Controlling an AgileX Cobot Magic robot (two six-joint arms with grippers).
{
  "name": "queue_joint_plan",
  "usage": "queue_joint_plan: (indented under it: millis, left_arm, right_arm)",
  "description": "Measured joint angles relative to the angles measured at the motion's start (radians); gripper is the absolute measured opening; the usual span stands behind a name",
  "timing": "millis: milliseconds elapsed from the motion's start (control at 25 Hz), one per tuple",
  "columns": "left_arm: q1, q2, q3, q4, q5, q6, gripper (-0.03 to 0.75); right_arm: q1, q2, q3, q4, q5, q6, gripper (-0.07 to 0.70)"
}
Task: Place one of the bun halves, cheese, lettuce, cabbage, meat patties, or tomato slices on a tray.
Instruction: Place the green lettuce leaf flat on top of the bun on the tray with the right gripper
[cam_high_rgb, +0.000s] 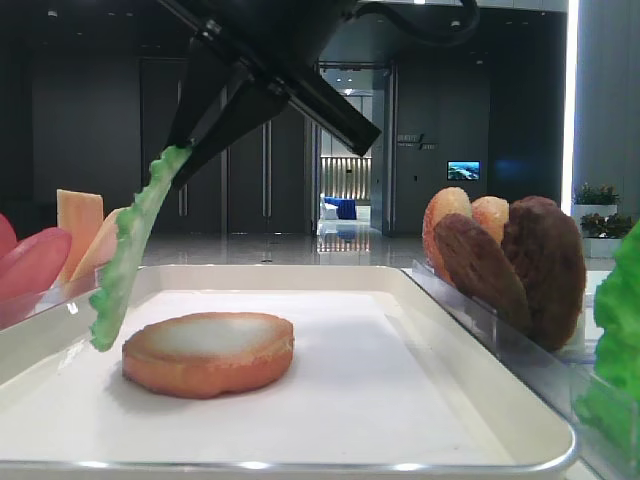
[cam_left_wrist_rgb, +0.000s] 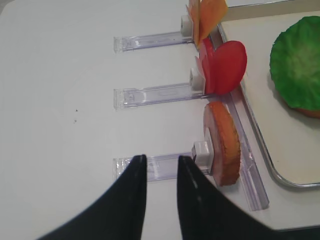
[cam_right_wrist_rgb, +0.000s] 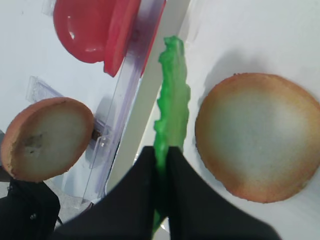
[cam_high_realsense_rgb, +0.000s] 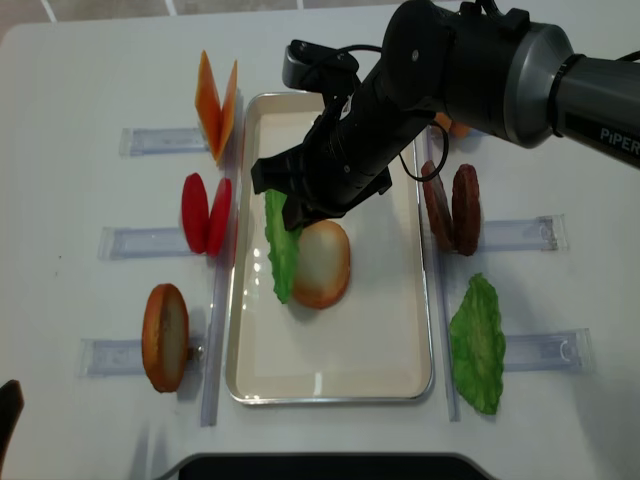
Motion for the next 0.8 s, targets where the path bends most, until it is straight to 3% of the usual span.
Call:
queue_joint_plan:
  millis: [800]
  left_arm:
    - [0.000,0.000,0.000,0.000,0.000,0.000,0.159]
  right_arm:
    - [0.014,0.002,0.054,-0.070,-0.043,0.011,0.023]
